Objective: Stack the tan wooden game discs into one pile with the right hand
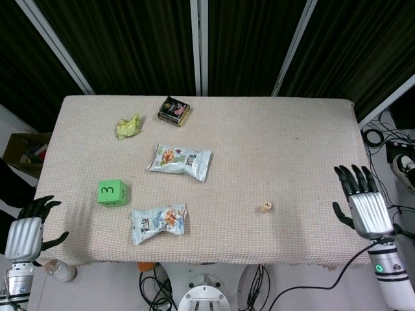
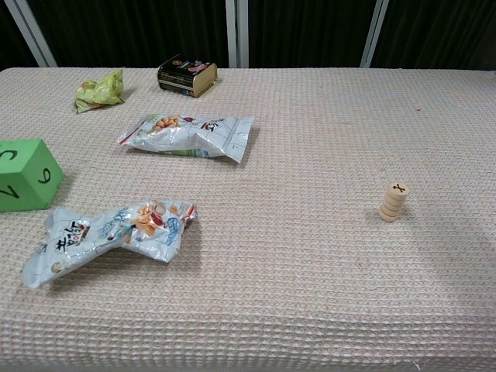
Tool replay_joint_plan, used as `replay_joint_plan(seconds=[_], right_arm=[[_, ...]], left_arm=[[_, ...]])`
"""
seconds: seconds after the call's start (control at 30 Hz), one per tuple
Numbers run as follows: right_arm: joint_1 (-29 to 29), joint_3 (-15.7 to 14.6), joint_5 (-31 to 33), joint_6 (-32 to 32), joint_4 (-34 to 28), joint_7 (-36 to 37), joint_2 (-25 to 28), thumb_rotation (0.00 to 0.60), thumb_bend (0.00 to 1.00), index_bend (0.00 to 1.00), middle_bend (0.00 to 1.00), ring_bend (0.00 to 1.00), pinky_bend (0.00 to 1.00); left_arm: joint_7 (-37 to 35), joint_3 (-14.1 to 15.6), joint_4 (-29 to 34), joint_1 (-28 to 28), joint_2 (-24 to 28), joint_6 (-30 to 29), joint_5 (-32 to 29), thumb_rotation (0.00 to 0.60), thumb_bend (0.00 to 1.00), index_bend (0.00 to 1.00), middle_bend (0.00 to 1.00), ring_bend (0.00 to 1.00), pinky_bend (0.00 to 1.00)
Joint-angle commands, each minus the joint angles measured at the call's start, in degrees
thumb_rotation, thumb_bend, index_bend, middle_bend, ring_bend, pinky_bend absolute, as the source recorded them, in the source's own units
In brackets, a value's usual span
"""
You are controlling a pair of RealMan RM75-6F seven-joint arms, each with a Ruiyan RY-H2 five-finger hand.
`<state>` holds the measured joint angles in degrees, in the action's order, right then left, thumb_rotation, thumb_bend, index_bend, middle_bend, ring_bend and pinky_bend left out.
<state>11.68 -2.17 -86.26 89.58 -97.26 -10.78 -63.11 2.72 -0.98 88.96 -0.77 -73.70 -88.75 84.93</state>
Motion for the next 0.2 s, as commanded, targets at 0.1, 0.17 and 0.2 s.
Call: replay_joint_plan(seconds=[0.1,0.17,0.2], right_arm=[[-5.2,-1.9,-1.5,4.2,2.9,5.5,0.0,0.600,0.34,0.00,0.09,0.00,0.00],[-5.6,-1.9,-2.2,4.0,4.3,7.0,-0.4,0.600,0.34,0.00,0.09,0.00,0.00],[-5.5,-1.8,-2.5,3.8,4.8,7.6,-0.6,0.600,0.35,0.00,0.09,0.00,0.00]], left_arm=[[1.2,-0.5,-0.3,-0.7,-0.5,-3.6,2.6,0.600,0.13,0.27,0.16,0.13,0.18],[1.7,-0.5,0.1,-0.7,-0.3,-4.1,3.1,0.600,0.13,0.27,0.16,0.13,0.18],[1.9,-0.6,0.3,-0.8,-0.1,-4.1,3.1,0.600,0.13,0.27,0.16,0.13,0.18]])
